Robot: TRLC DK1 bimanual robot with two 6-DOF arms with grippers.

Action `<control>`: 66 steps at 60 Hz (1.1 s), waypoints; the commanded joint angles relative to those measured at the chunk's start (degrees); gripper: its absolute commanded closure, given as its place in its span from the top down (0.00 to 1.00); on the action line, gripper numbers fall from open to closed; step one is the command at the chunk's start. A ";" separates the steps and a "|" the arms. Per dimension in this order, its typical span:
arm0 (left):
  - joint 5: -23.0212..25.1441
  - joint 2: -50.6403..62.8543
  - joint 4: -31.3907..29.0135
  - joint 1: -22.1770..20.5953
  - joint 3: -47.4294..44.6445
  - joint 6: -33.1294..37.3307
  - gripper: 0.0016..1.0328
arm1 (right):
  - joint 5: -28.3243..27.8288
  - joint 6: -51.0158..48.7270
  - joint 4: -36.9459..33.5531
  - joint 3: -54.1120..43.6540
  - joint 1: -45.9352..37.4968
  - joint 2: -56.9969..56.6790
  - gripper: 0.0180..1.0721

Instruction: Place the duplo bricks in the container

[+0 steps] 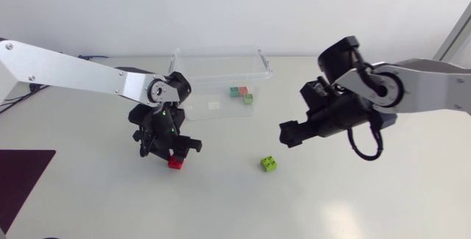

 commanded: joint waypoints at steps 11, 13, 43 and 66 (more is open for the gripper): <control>-0.23 1.72 0.74 -1.06 0.16 -1.61 0.25 | 4.04 3.58 -0.83 4.50 6.30 13.02 0.94; -0.06 1.19 0.92 -0.97 -0.02 -1.61 0.24 | 4.22 3.93 -0.56 4.67 7.18 14.34 0.92; -0.06 -15.60 3.47 1.40 7.80 0.67 0.21 | 9.40 2.61 3.65 5.37 12.63 23.39 0.44; -0.06 -12.52 17.71 2.02 15.01 2.78 0.21 | 11.34 0.50 -0.74 5.20 13.77 13.99 0.22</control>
